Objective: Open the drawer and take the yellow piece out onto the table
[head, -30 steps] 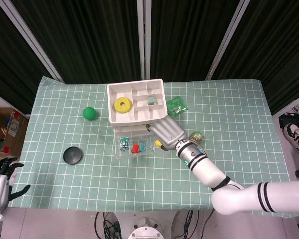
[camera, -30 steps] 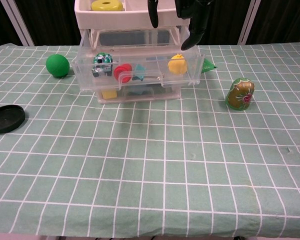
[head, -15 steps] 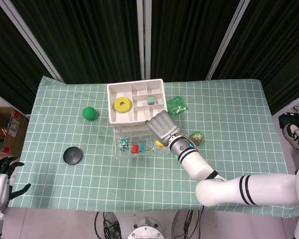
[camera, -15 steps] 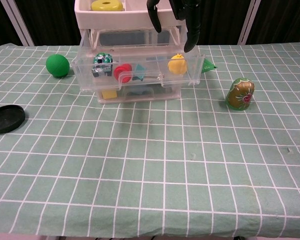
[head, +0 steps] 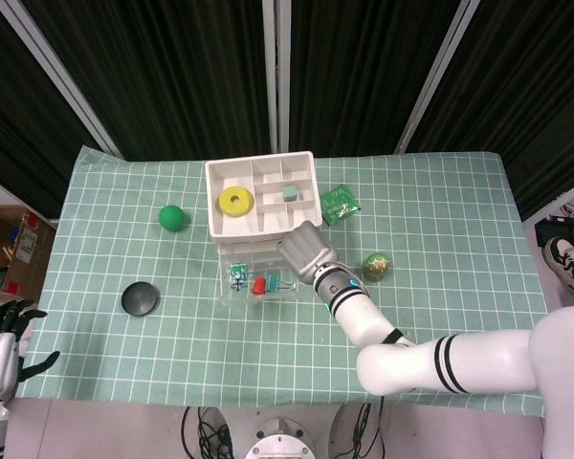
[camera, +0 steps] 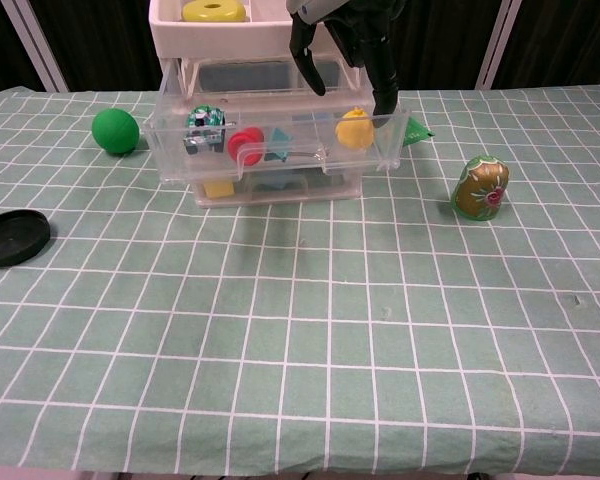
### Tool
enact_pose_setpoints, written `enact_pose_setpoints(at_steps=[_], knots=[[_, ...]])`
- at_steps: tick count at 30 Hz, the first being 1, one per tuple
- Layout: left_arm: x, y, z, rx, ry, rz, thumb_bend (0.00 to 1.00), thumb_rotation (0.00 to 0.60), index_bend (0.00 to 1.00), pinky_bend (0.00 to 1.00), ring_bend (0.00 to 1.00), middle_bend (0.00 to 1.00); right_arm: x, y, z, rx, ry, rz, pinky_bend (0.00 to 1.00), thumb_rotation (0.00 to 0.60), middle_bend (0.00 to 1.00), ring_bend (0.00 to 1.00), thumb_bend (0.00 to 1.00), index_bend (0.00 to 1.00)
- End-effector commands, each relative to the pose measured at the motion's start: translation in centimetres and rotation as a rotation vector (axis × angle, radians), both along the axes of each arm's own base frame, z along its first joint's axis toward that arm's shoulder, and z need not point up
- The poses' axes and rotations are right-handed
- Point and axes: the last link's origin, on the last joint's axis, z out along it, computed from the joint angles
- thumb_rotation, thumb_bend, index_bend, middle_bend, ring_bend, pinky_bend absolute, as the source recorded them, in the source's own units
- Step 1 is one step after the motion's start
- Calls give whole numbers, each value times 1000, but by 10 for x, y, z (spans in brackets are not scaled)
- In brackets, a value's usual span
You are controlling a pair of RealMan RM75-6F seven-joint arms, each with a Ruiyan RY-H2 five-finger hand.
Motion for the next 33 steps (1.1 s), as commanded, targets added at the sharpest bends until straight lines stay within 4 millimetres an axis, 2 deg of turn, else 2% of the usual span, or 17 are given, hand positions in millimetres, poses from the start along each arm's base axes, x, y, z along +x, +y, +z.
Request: enact_pose_setpoints(at_steps=[1,11,22,33], knots=[[-1,-1,0,1,-3,2,0,600,346,186,153,215,-2,-1,-3,-3,9,2,1000,600,939,1000,0,365],[-2,-2,0,3,-11,2,0,600,346,186,153,215,-8,-3,-15,9,-8,-4,1000,600,939,1000,0,422],[-3,-3,-1,2,-20,1,0,600,345,186,153,215,-16,-5,-20,8,-41,-9,1000,600,943,1000,14,504],[-3,-4,-1,7,-23,-2,0,600,345,186,153,215,-20,-7,-22,9,-62,-11,1000,600,948,1000,268,608]])
